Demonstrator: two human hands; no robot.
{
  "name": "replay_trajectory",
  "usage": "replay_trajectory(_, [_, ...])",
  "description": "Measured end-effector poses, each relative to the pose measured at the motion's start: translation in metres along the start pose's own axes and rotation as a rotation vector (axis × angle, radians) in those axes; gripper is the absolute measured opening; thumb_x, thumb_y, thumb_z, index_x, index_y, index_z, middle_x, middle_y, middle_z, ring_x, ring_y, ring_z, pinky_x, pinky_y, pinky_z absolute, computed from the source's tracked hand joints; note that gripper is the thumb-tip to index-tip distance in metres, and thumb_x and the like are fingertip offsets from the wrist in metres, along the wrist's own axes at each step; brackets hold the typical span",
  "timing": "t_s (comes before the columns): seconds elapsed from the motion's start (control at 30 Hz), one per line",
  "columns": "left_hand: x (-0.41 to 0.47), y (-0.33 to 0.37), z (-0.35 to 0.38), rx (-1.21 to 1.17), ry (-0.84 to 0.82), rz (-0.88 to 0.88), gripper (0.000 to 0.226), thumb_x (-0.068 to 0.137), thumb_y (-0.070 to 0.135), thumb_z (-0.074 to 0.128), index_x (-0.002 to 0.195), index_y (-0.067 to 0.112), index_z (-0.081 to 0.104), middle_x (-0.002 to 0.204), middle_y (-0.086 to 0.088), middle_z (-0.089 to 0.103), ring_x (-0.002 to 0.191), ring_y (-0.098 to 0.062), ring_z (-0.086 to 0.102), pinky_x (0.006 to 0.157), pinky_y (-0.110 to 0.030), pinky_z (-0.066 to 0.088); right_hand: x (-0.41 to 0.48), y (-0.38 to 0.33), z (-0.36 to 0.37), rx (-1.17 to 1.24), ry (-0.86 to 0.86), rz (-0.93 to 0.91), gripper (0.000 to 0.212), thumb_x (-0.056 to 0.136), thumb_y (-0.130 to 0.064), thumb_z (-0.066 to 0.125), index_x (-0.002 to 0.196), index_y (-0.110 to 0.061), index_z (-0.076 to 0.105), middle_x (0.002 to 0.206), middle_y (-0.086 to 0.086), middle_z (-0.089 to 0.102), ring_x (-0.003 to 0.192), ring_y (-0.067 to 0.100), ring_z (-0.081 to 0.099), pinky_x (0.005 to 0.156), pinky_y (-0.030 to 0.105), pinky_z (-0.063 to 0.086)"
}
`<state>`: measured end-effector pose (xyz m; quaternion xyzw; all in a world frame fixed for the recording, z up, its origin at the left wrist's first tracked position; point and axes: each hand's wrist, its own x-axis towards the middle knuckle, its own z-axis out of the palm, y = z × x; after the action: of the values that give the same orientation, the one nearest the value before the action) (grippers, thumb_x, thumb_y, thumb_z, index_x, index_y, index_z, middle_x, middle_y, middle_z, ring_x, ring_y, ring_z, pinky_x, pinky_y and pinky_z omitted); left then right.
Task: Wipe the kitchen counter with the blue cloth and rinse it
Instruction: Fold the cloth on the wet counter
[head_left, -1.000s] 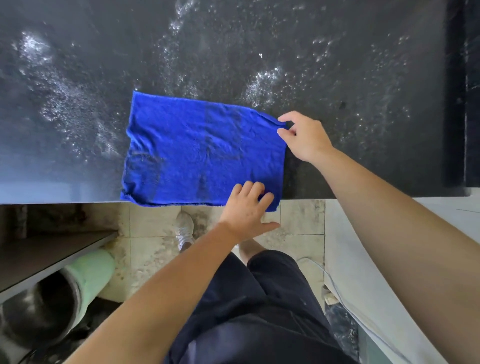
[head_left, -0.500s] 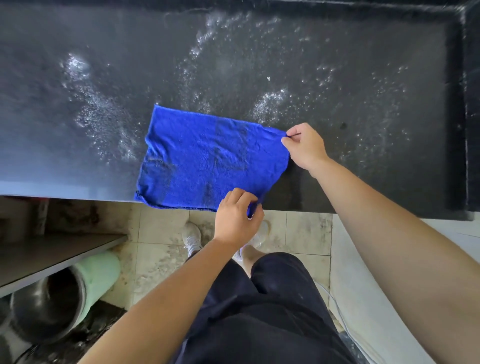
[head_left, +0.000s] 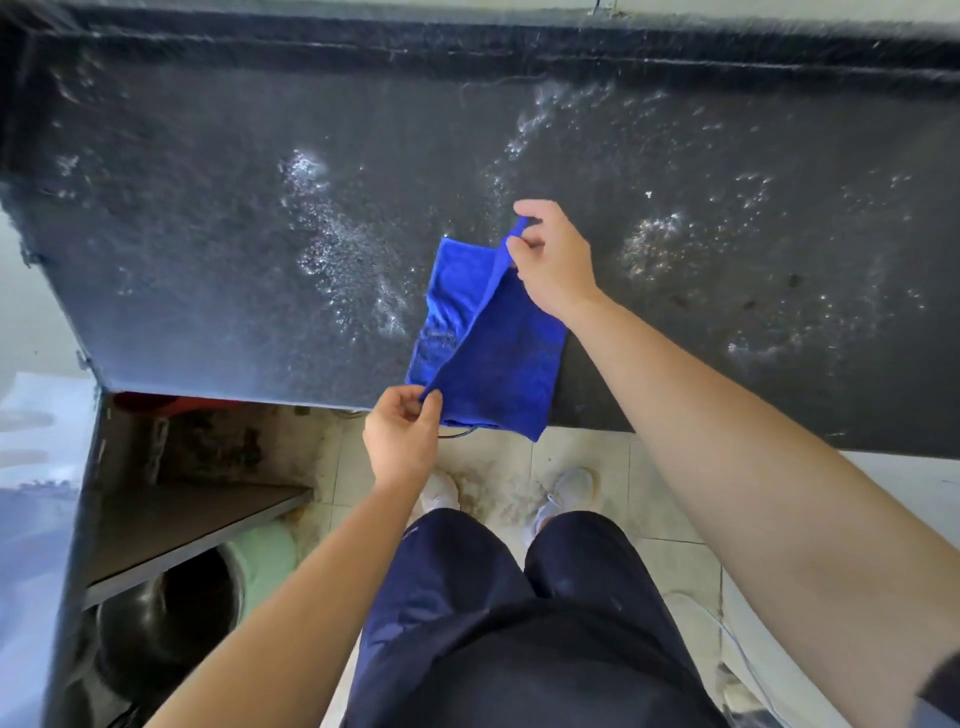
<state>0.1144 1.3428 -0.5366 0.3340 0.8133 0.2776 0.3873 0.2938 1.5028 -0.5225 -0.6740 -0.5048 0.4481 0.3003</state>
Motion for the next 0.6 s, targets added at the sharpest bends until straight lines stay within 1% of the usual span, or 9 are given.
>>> replay_trajectory(0.03, [0.007, -0.004, -0.006, 0.027, 0.002, -0.025, 0.008, 0.089, 0.025, 0.068, 0.09, 0.017, 0.066, 0.069, 0.01, 0.061, 0.065, -0.001, 0.057, 0.07, -0.022, 0.045, 0.0, -0.004, 0.011, 0.013, -0.062, 0.026, 0.048, 0.097, -0.011, 0.051, 0.142, -0.024, 0.045, 0.109, -0.005, 0.069, 0.095, 0.016, 0.065, 0.086, 0.031, 0.055])
replay_trajectory(0.1, [0.021, -0.013, -0.014, 0.087, -0.023, -0.099, 0.009, 0.09, 0.027, 0.065, 0.091, 0.018, 0.065, 0.074, 0.011, 0.061, 0.075, -0.013, 0.061, 0.073, -0.029, 0.047, -0.008, -0.004, 0.026, 0.013, -0.161, 0.127, 0.056, 0.099, -0.015, 0.051, 0.151, -0.028, 0.034, 0.133, -0.005, 0.057, 0.099, 0.013, 0.062, 0.08, 0.027, 0.056])
replay_trajectory(0.17, [0.033, -0.02, -0.016, 0.112, -0.067, -0.182, 0.01, 0.09, 0.028, 0.064, 0.092, 0.018, 0.063, 0.077, 0.011, 0.061, 0.084, -0.02, 0.064, 0.073, -0.03, 0.047, -0.026, 0.006, 0.033, -0.053, -0.163, 0.201, 0.055, 0.1, -0.019, 0.053, 0.151, -0.026, 0.035, 0.14, -0.003, 0.052, 0.097, 0.012, 0.058, 0.07, 0.019, 0.051])
replay_trajectory(0.23, [0.039, -0.023, -0.014, 0.102, -0.106, -0.249, 0.018, 0.09, 0.031, 0.066, 0.097, 0.017, 0.059, 0.079, 0.011, 0.059, 0.089, -0.022, 0.064, 0.073, -0.03, 0.047, -0.049, 0.025, 0.033, -0.132, -0.086, 0.243, 0.049, 0.099, -0.024, 0.055, 0.146, -0.023, 0.042, 0.13, -0.001, 0.059, 0.097, 0.013, 0.056, 0.065, 0.016, 0.045])
replay_trajectory(0.27, [0.04, -0.024, -0.012, 0.094, -0.128, -0.274, 0.025, 0.089, 0.035, 0.068, 0.102, 0.016, 0.056, 0.081, 0.012, 0.058, 0.09, -0.021, 0.062, 0.077, -0.032, 0.048, -0.063, 0.036, 0.032, -0.149, -0.038, 0.275, 0.045, 0.098, -0.027, 0.056, 0.142, -0.022, 0.047, 0.123, -0.001, 0.064, 0.095, 0.015, 0.058, 0.065, 0.019, 0.045])
replay_trajectory(0.37, [0.037, -0.024, -0.007, 0.08, -0.162, -0.301, 0.043, 0.085, 0.039, 0.072, 0.113, 0.015, 0.05, 0.083, 0.014, 0.056, 0.093, -0.02, 0.059, 0.089, -0.037, 0.051, -0.105, 0.062, 0.025, -0.228, 0.079, 0.392, 0.036, 0.095, -0.036, 0.06, 0.128, -0.022, 0.055, 0.101, -0.005, 0.069, 0.095, 0.018, 0.064, 0.079, 0.03, 0.049])
replay_trajectory(0.47, [0.036, -0.027, -0.007, 0.082, -0.139, -0.311, 0.042, 0.083, 0.039, 0.074, 0.112, 0.015, 0.054, 0.081, 0.014, 0.058, 0.093, -0.02, 0.06, 0.089, -0.037, 0.052, -0.141, 0.079, 0.024, -0.328, 0.1, 0.498, 0.04, 0.09, -0.047, 0.063, 0.12, -0.021, 0.056, 0.089, -0.011, 0.068, 0.099, 0.015, 0.063, 0.084, 0.037, 0.053])
replay_trajectory(0.53, [0.037, -0.027, -0.009, 0.077, -0.124, -0.32, 0.04, 0.079, 0.04, 0.076, 0.106, 0.015, 0.06, 0.079, 0.01, 0.063, 0.09, -0.02, 0.064, 0.085, -0.037, 0.055, -0.155, 0.083, 0.028, -0.28, 0.078, 0.564, 0.046, 0.088, -0.05, 0.066, 0.121, -0.02, 0.055, 0.085, -0.014, 0.066, 0.096, 0.012, 0.062, 0.078, 0.031, 0.051])
replay_trajectory(0.6, [0.039, -0.026, -0.011, 0.074, -0.126, -0.32, 0.032, 0.076, 0.037, 0.078, 0.096, 0.016, 0.064, 0.076, 0.007, 0.067, 0.085, -0.021, 0.067, 0.081, -0.037, 0.057, -0.16, 0.083, 0.032, -0.179, 0.055, 0.614, 0.05, 0.085, -0.048, 0.072, 0.12, -0.02, 0.05, 0.085, -0.013, 0.065, 0.086, 0.007, 0.06, 0.067, 0.023, 0.045])
